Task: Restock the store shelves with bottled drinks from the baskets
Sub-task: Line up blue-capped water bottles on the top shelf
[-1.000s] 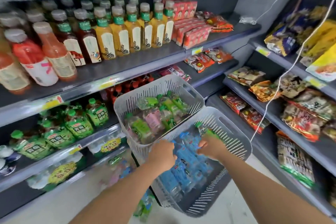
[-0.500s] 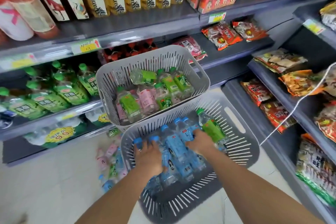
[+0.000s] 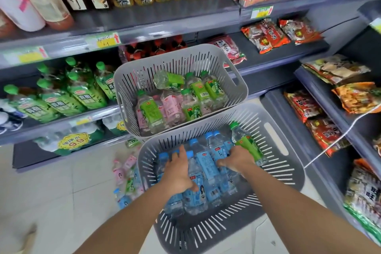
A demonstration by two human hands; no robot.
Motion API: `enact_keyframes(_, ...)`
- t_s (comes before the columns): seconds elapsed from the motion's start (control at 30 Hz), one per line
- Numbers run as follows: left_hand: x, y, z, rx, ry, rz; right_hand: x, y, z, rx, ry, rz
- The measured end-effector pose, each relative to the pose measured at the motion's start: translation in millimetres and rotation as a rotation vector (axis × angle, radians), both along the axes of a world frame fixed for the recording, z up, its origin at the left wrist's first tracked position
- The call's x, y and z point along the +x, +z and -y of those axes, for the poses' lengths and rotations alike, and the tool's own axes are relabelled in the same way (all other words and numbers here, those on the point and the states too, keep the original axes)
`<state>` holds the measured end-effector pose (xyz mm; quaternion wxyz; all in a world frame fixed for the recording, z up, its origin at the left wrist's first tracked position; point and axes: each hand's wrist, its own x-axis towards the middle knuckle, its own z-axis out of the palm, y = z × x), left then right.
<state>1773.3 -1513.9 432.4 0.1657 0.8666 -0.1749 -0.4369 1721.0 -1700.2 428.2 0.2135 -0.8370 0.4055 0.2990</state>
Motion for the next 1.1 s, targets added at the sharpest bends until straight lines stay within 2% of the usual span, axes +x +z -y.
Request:
enact_keyframes(0.23,2,7,0,-0.188,0.102,-0.09,-4,11,14,0.102,-0.017,0.012)
enact_keyframes(0.37,4,22,6,-0.215,0.126,-0.103,-10,36,24,0.347,-0.095,0.046)
enact_keyframes(0.53,17,62,11,-0.419,0.31,-0.267,-17,68,24,0.631,-0.31,0.126)
enact_keyframes(0.63,26,95,8,-0.525,0.337,-0.313,-18,84,22,0.863,-0.41,0.201)
enact_keyframes(0.73,36,123,-3,-0.614,0.366,-0.335,-17,101,22,0.996,-0.444,0.289)
enact_keyframes(0.87,47,156,-23,-0.687,0.493,-0.33,-2,131,8,1.111,-0.423,0.436)
enact_keyframes(1.1,68,215,-77,-0.854,0.648,-0.228,50,200,-51,1.224,-0.219,0.601)
